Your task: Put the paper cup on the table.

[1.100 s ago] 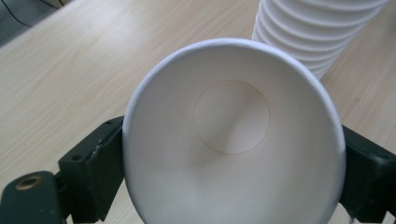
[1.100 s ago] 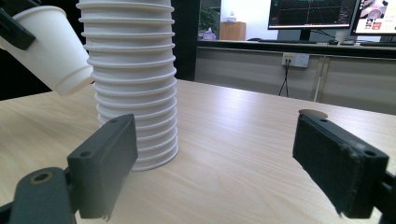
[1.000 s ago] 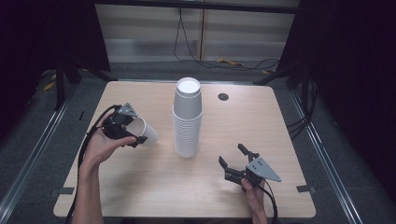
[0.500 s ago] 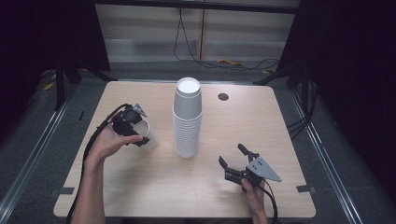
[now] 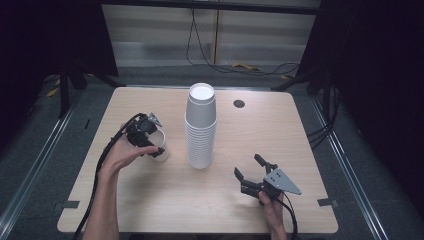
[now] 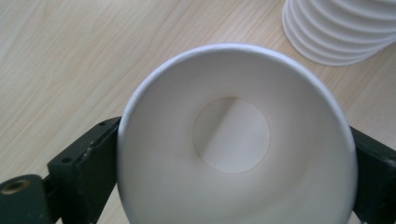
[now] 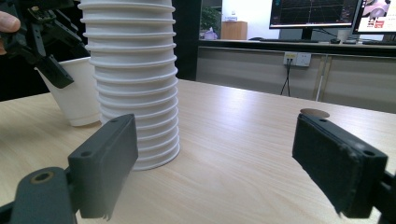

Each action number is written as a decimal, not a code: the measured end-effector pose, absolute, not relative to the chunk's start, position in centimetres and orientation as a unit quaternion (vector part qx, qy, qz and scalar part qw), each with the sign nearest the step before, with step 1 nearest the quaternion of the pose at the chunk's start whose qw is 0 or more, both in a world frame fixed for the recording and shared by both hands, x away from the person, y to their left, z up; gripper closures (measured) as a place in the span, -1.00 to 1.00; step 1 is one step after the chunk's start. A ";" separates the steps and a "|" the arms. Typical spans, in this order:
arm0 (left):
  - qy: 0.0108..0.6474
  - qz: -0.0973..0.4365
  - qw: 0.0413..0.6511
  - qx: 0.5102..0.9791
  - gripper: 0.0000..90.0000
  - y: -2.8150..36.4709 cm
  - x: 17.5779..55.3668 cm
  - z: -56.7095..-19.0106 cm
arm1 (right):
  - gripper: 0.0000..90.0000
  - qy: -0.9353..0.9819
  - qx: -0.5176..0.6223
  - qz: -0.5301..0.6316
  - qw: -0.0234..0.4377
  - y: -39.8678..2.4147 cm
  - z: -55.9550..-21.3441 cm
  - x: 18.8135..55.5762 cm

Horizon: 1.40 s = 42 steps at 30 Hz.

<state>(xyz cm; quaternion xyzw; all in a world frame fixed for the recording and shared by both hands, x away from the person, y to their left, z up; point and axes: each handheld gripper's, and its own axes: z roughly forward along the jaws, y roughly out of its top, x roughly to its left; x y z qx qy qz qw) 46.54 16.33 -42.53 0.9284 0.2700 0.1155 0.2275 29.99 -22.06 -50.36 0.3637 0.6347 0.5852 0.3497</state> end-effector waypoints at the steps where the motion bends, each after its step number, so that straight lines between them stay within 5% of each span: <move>1: 0.268 0.115 0.235 0.927 -0.87 16.4 46.6 -42.6 | -0.68 0.635 0.363 0.585 0.350 -22.1 -50.4 30.0; 24: 0.316 0.126 0.341 0.877 -0.91 17.6 46.2 -46.1 | -0.68 0.634 0.366 0.587 0.344 -22.1 -50.4 30.0; 26: 0.319 0.121 0.340 0.876 -0.78 17.7 46.1 -46.5 | -0.68 0.635 0.365 0.587 0.345 -22.1 -50.4 30.0; 42: 0.327 0.121 0.390 0.852 -0.66 19.4 44.6 -48.1 | -0.68 0.633 0.366 0.589 0.343 -22.2 -50.4 30.0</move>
